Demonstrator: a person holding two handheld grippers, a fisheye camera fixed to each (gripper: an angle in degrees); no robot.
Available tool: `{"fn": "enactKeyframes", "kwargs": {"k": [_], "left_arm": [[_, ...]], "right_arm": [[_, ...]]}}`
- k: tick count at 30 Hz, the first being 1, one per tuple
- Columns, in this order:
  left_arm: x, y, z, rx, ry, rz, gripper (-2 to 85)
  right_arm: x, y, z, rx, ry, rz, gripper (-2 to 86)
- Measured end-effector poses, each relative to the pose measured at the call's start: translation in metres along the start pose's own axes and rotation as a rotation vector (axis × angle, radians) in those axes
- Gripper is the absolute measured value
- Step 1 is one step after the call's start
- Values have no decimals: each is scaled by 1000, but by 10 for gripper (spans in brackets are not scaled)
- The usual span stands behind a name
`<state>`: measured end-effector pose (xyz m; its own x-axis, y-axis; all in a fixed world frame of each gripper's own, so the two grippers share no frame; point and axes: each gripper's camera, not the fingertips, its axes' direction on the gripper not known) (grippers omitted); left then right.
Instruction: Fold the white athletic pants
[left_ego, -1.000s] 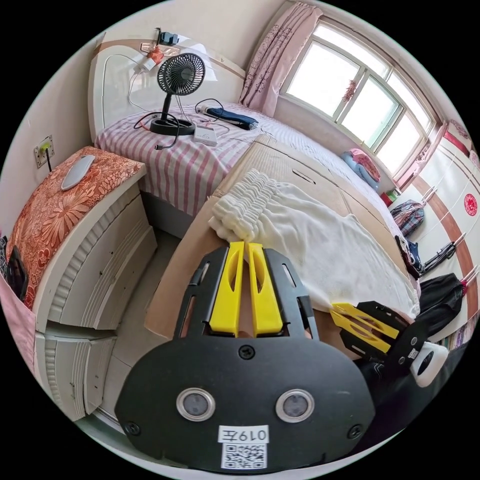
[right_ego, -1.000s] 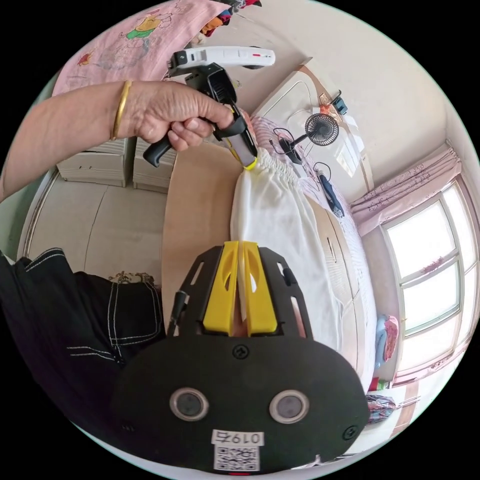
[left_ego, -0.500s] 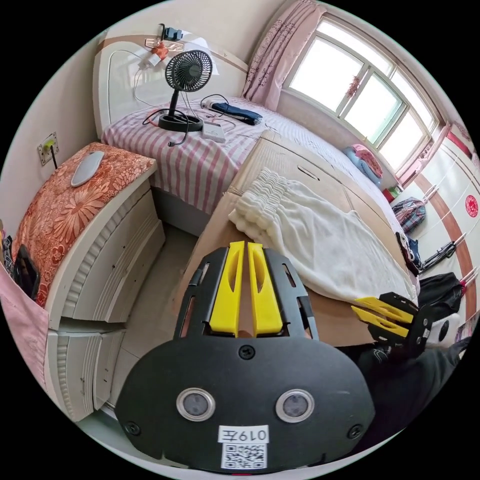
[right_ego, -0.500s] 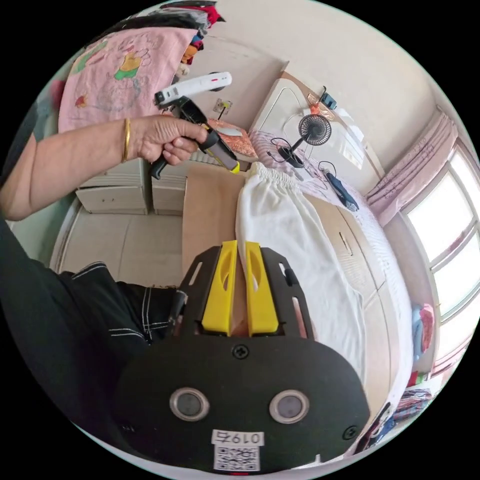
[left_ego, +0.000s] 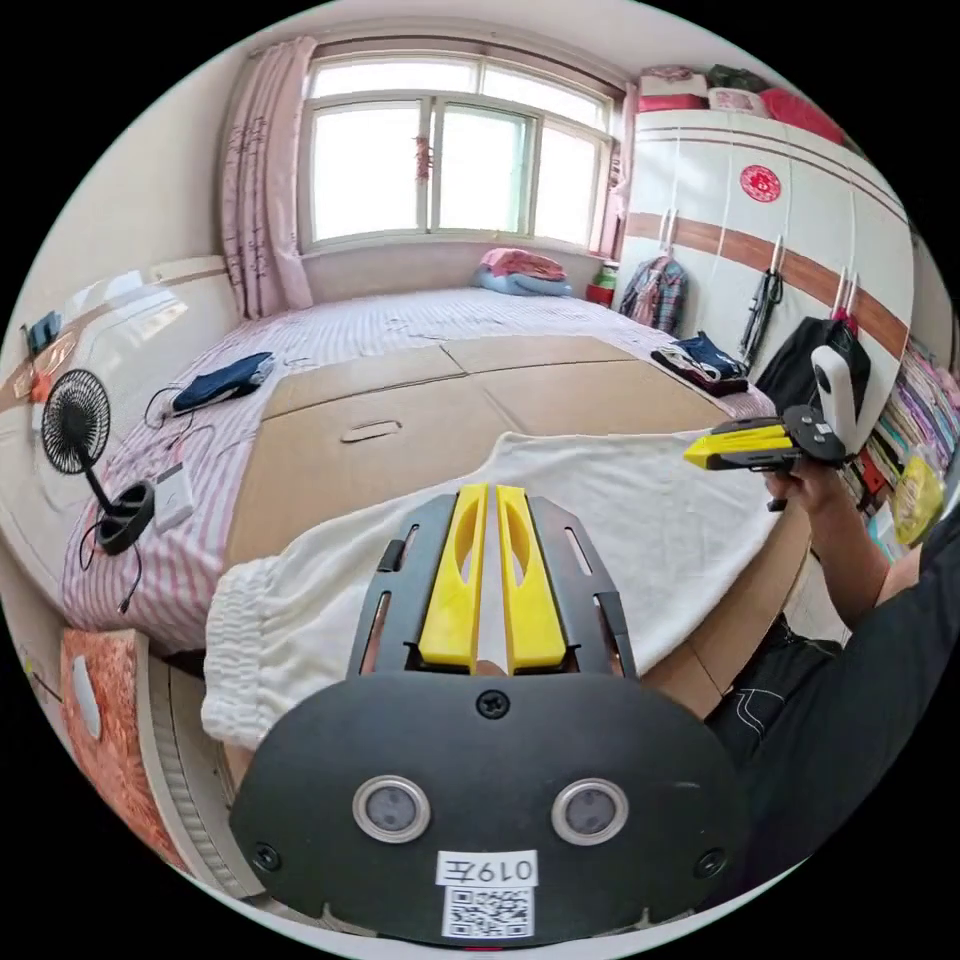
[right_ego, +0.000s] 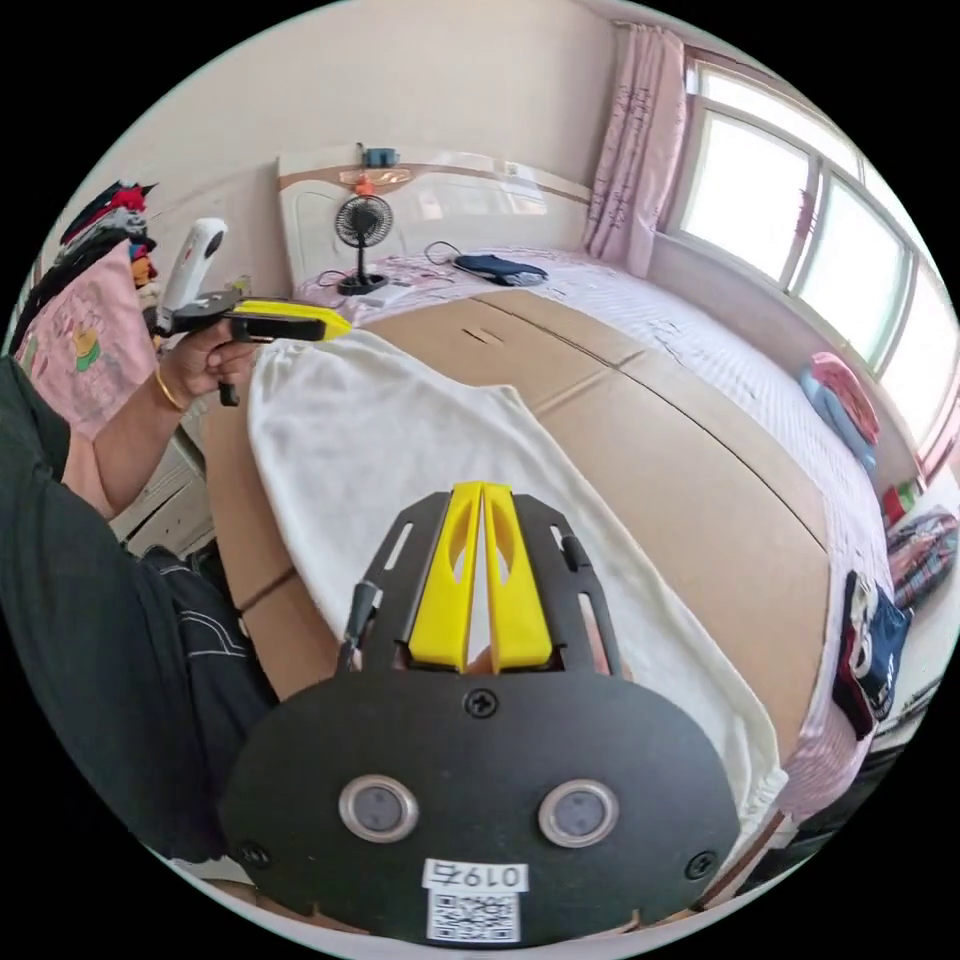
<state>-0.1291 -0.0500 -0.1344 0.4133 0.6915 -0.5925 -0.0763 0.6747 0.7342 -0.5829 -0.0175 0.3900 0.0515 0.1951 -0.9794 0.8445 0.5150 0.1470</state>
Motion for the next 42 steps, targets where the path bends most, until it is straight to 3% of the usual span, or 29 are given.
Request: {"fn": "enactKeyframes", "kwargs": {"k": [4,7,11,18,22,26,32,42], "left_arm": [[28,-63,80,-60,50,116,33],[24,-103,139,-133,207,104,55],[14,-143,218,-223,206,58,67],[26,-184,299,-281,246,51,69],[47,-208,336,-287,280,82,68],[102,-250,350,-157,448,294,69],[217,-305,437,-260,585,603,75],[317,-363,550,-379,683,752,74]], "right_arm": [[100,62,38,-85,212,130,-6],[159,95,87,-191,114,98,6],[210,121,159,-295,-63,3,68],[264,152,261,-376,-198,-67,53],[289,171,318,-404,-375,-51,62],[308,190,368,-398,-422,-43,61],[324,216,439,-445,-502,-37,54],[341,266,523,-440,-569,-16,17]]}}
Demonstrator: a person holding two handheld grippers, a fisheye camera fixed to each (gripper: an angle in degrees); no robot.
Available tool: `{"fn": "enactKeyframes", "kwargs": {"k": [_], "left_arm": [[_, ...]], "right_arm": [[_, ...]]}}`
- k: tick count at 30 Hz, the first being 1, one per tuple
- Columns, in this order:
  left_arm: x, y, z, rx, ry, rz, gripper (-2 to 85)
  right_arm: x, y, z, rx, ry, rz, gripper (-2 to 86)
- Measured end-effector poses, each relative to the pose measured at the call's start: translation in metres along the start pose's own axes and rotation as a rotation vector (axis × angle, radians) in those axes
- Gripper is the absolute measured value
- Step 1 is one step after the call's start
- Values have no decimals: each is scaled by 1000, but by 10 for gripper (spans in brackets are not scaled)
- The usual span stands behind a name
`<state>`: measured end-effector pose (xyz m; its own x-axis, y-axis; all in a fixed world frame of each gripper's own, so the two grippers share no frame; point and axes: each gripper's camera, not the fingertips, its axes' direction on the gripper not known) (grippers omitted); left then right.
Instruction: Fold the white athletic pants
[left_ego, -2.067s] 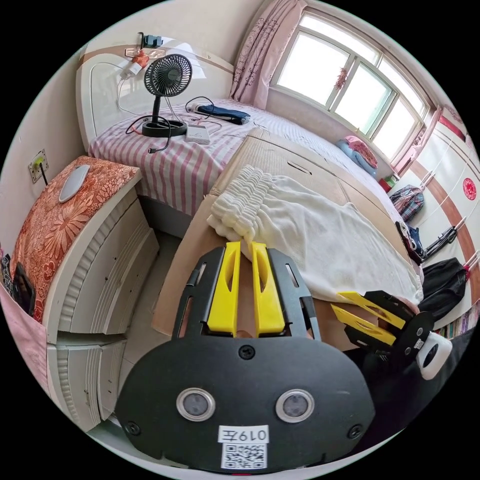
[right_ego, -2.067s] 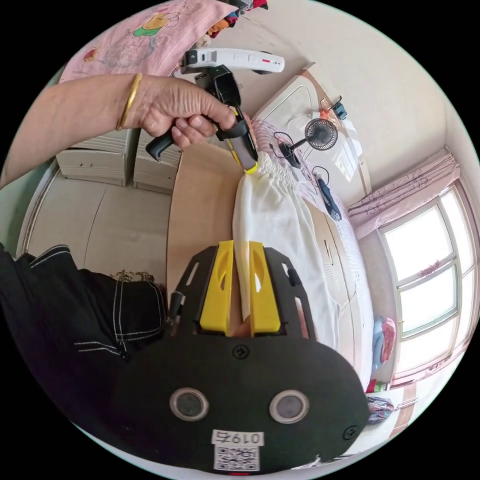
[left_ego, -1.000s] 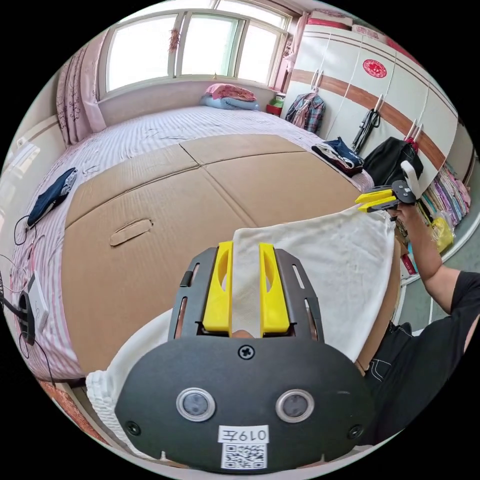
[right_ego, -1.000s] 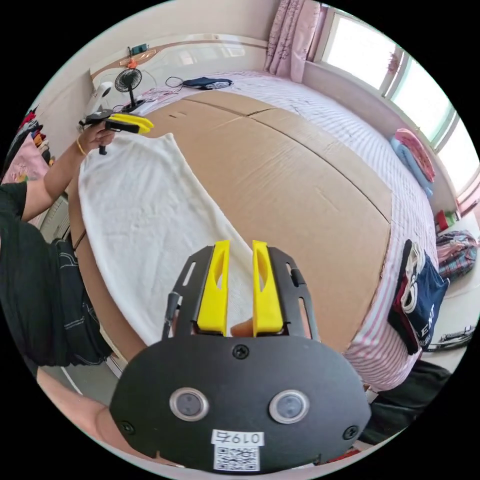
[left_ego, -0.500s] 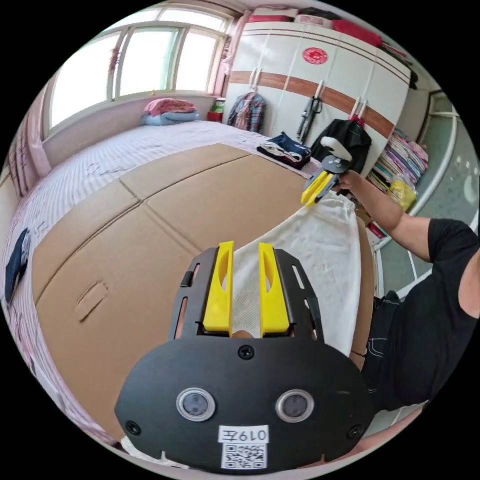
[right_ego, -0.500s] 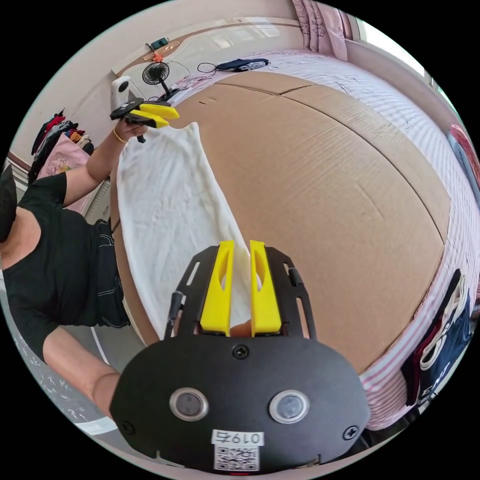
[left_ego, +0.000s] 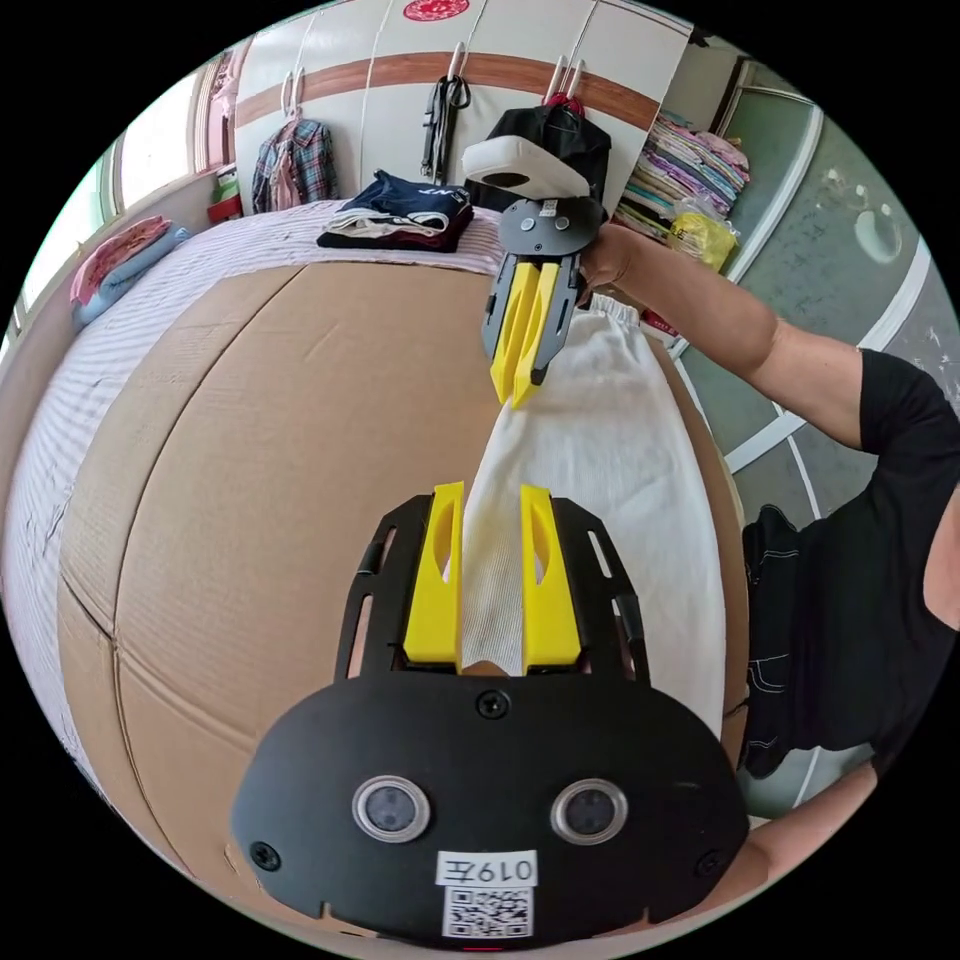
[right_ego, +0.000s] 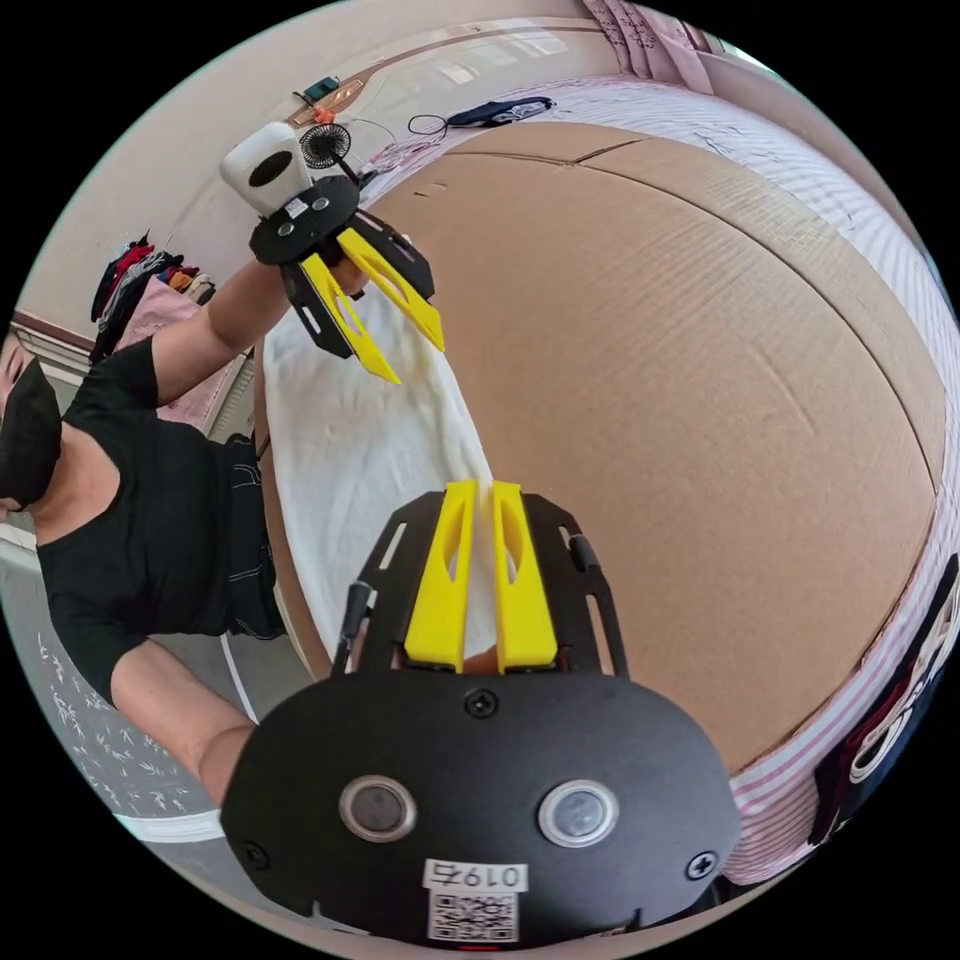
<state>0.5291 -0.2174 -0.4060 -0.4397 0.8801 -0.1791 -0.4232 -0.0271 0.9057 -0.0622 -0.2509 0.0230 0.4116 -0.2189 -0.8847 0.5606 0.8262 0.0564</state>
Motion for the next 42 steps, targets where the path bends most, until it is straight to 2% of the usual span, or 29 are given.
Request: {"fn": "enactKeyframes", "kwargs": {"k": [7,16,19,28,36,39,42], "left_arm": [[-30,-41,48,-86,0,0,57],[-46,-67,71,-49,9,14,18],[-46,-74,78,-55,-14,30,15],[-43,-87,87,-5,-24,84,12],[-39,-90,93,20,-3,136,16],[-44,-94,94,36,-34,86,23],[-49,-101,96,56,11,51,41]], "right_arm": [[30,18,38,69,-47,-16,-7],[43,29,85,88,-67,-28,-3],[45,28,96,92,-19,0,8],[43,15,121,100,-86,-37,51],[25,21,131,102,-70,-107,-1],[19,27,128,131,-62,-119,-7],[11,32,126,147,-56,-129,-8]]}}
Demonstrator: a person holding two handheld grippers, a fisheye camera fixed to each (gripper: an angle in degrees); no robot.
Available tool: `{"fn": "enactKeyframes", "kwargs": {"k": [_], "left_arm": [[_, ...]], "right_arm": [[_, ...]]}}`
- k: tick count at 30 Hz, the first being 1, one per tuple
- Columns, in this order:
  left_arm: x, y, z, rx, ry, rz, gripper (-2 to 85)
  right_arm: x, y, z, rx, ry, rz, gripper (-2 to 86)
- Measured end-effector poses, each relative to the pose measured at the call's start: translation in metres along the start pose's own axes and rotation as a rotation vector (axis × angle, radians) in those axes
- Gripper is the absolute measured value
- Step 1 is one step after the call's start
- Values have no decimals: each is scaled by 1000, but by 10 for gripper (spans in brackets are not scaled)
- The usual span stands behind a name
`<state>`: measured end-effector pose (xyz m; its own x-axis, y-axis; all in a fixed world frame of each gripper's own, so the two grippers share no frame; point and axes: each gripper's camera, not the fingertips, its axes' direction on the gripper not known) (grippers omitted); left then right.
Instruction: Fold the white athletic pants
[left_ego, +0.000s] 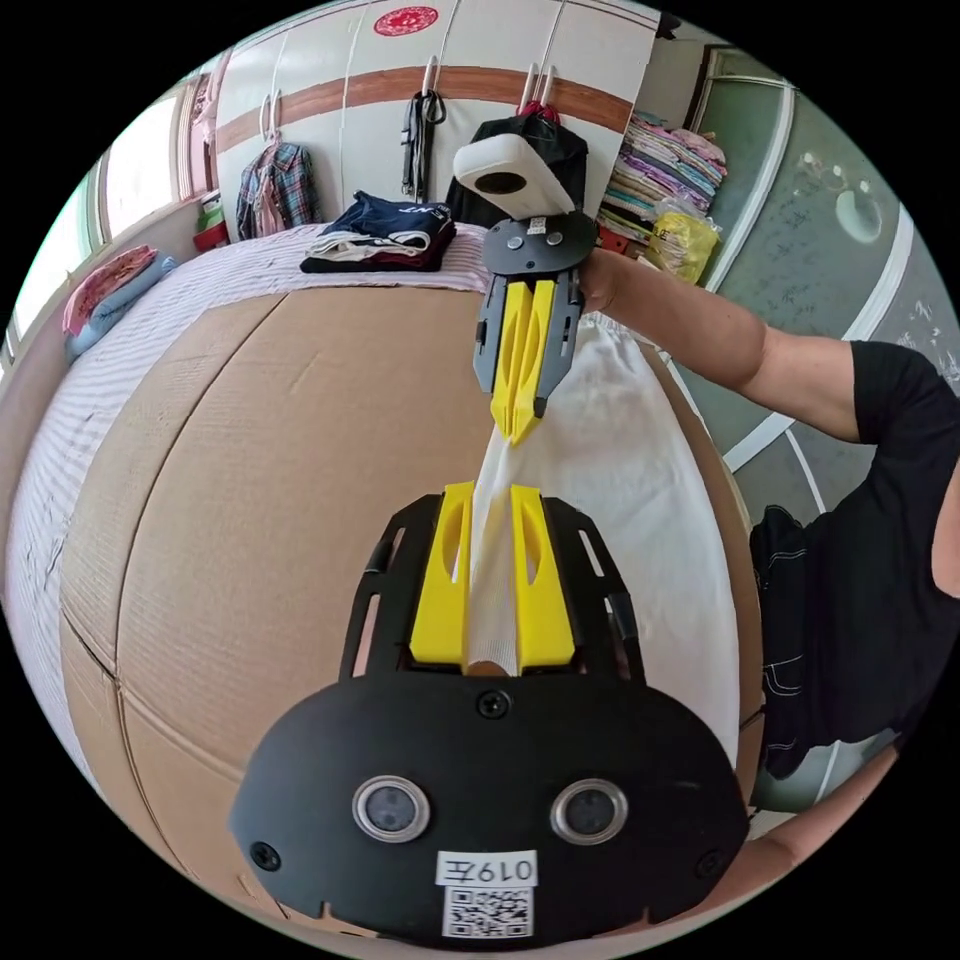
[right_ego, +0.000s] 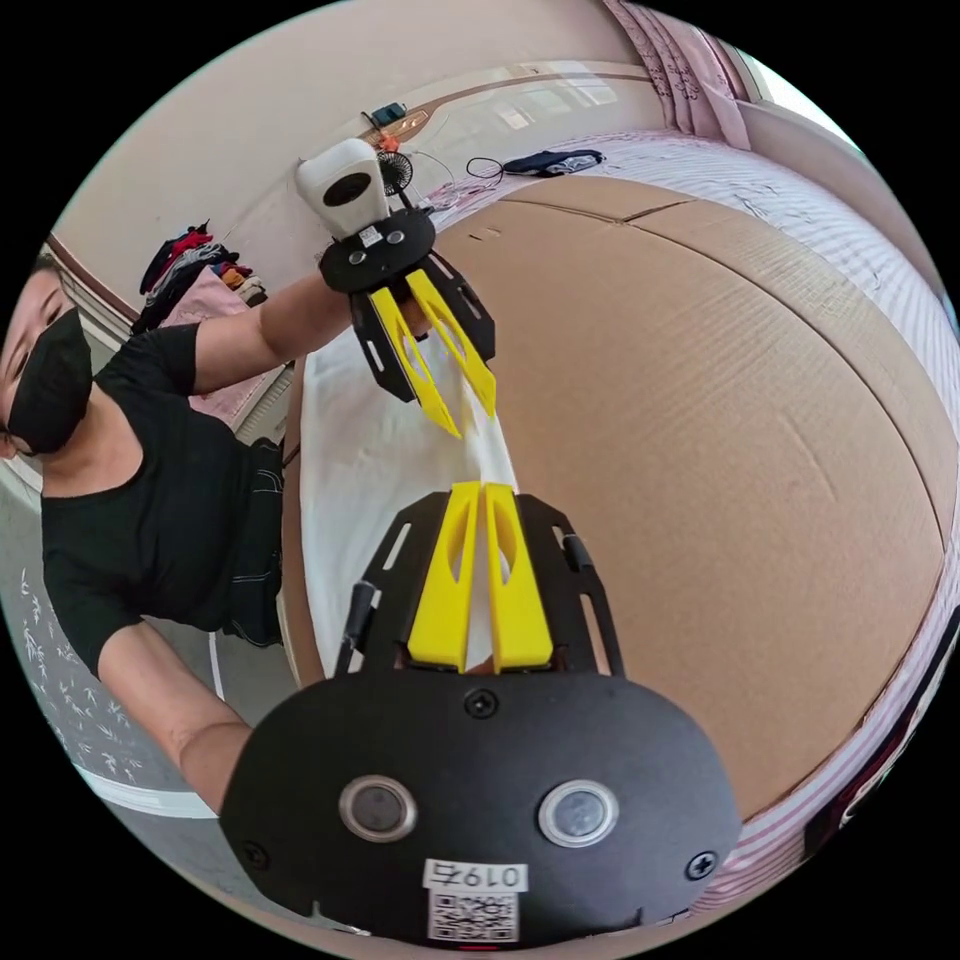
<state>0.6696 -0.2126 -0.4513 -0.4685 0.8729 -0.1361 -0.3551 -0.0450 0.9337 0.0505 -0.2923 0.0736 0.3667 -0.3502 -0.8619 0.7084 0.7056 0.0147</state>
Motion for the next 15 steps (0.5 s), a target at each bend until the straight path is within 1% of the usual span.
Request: {"fn": "enactKeyframes", "kwargs": {"k": [3,7,9,12,13,15], "left_arm": [[0,-8,10,-25,30,-2,47],[9,-16,24,-82,48,29,24],[14,-16,23,-75,42,46,18],[28,-13,20,-57,-7,80,11],[33,-13,20,-57,-25,88,10],[39,-13,19,-51,-40,95,9]], "right_arm": [[-8,3,-2,13,11,-3,-8],[-20,5,-5,18,13,-7,-6],[-26,6,-6,7,1,-9,-2],[-30,7,-10,4,37,28,22],[-31,8,-13,8,32,33,39],[-35,7,-17,3,6,23,44]]}}
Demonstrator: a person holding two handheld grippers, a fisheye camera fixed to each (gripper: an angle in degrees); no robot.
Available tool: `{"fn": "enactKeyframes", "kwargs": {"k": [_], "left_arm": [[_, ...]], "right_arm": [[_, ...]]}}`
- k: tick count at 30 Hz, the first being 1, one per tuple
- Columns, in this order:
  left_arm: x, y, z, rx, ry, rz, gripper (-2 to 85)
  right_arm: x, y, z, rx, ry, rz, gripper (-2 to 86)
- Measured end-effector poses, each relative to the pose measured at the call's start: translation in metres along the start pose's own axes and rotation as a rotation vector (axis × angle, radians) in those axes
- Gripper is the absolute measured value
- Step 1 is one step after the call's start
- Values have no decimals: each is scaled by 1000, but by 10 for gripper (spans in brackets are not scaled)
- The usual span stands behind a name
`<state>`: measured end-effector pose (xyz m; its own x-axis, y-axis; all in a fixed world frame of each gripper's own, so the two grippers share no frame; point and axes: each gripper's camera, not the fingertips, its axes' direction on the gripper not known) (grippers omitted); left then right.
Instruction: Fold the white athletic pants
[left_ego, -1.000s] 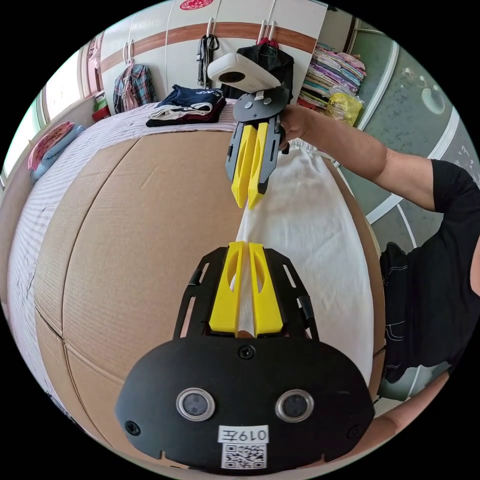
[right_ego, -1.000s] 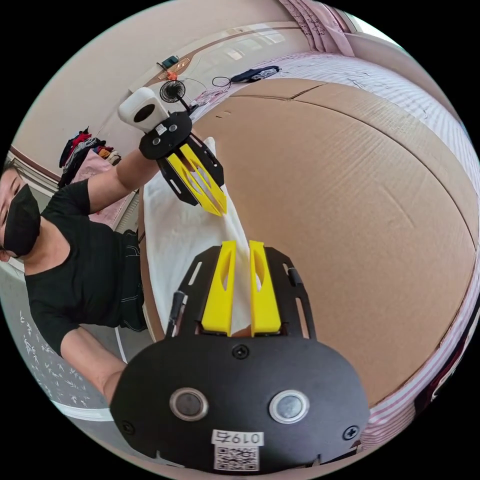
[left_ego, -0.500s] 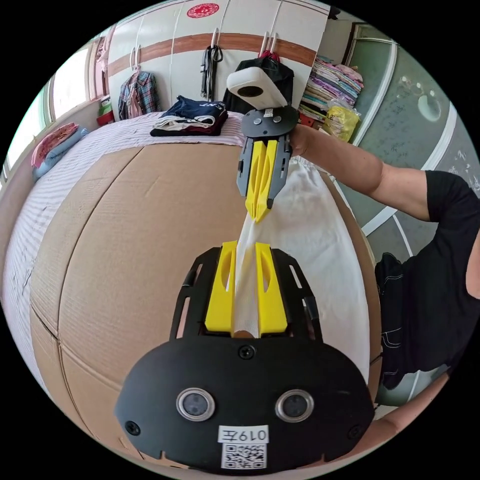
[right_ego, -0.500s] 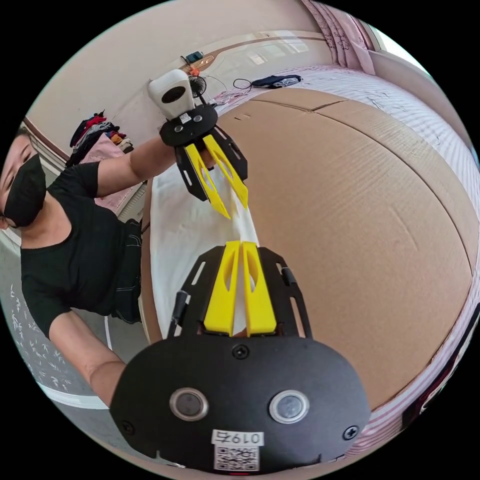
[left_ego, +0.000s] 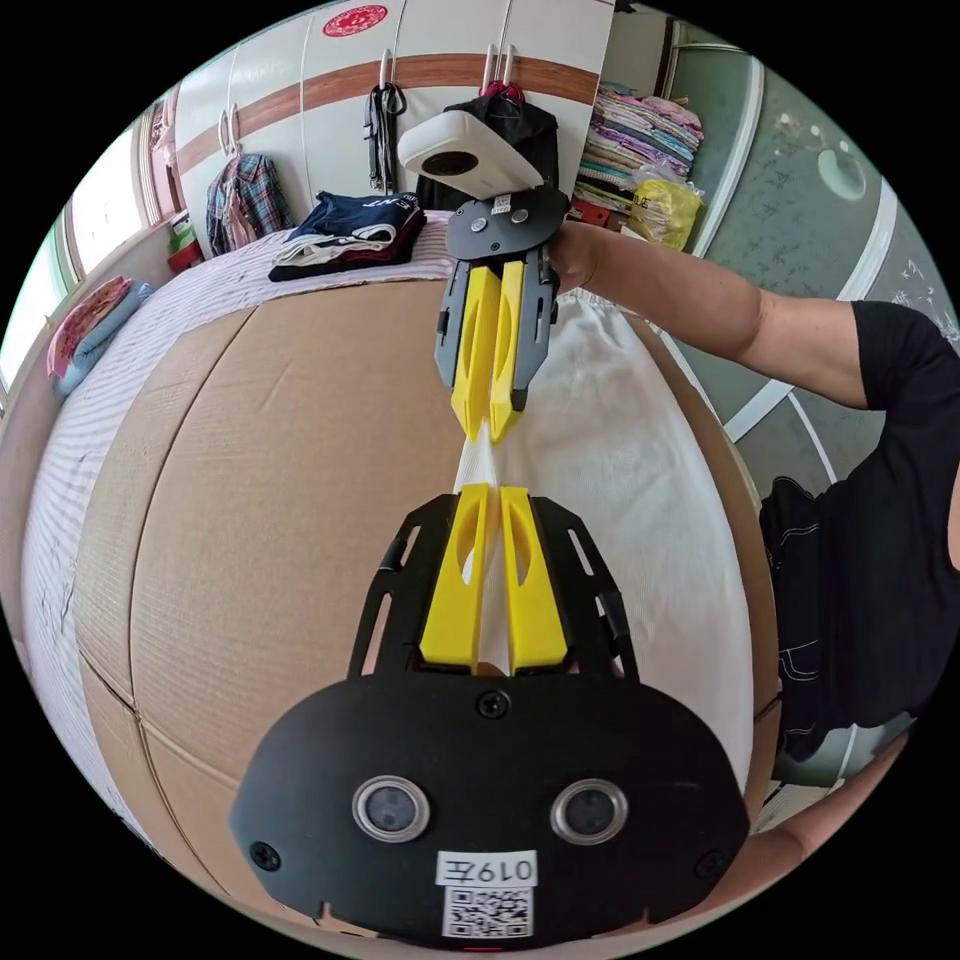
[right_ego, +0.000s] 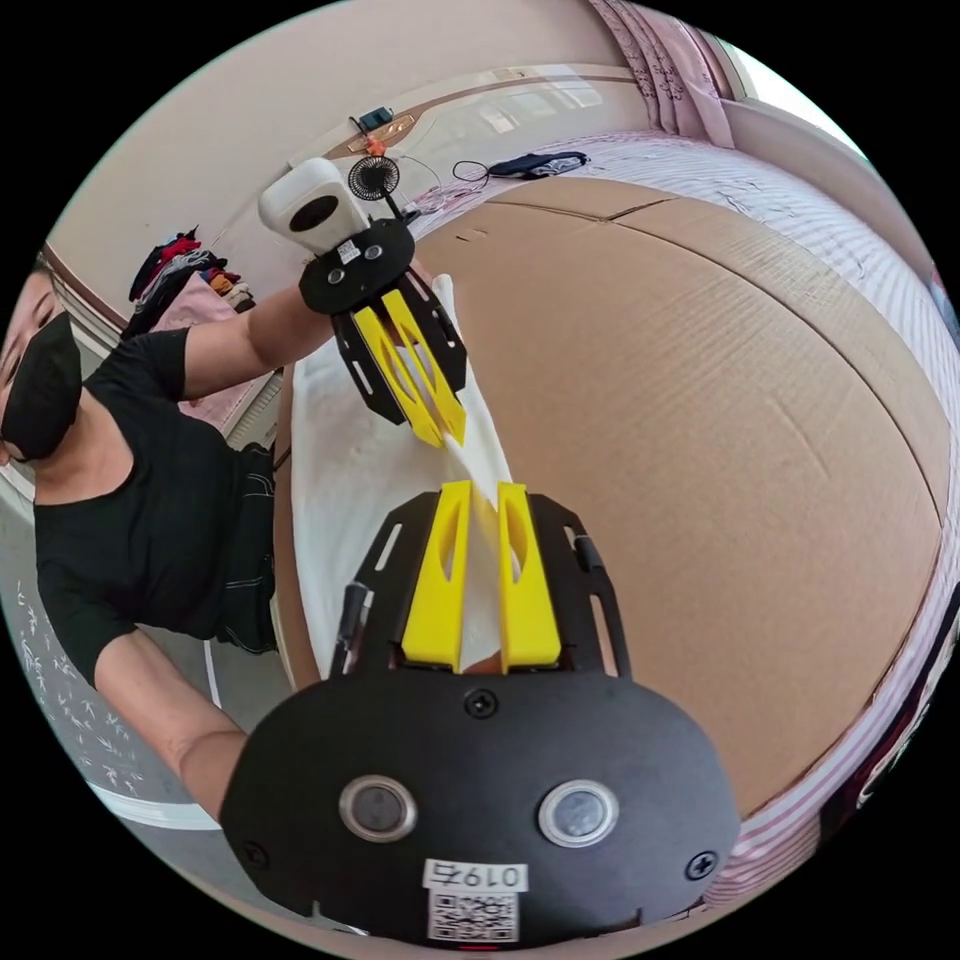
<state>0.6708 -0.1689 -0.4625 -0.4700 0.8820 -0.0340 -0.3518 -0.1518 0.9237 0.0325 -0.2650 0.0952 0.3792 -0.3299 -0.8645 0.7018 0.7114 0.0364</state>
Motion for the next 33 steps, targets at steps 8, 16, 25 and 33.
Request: {"fn": "enactKeyframes", "kwargs": {"k": [8,16,25,33], "left_arm": [[13,1,-1,3,4,-49,18],[31,-7,-7,24,75,-62,42],[67,-13,-15,48,89,-7,10],[119,-14,-28,60,6,81,7]], "right_arm": [[-45,2,-32,31,75,-59,-6],[-79,4,-57,73,82,-48,-8],[-119,3,-86,21,56,-35,27],[-155,-9,-105,-134,-49,-74,23]]}}
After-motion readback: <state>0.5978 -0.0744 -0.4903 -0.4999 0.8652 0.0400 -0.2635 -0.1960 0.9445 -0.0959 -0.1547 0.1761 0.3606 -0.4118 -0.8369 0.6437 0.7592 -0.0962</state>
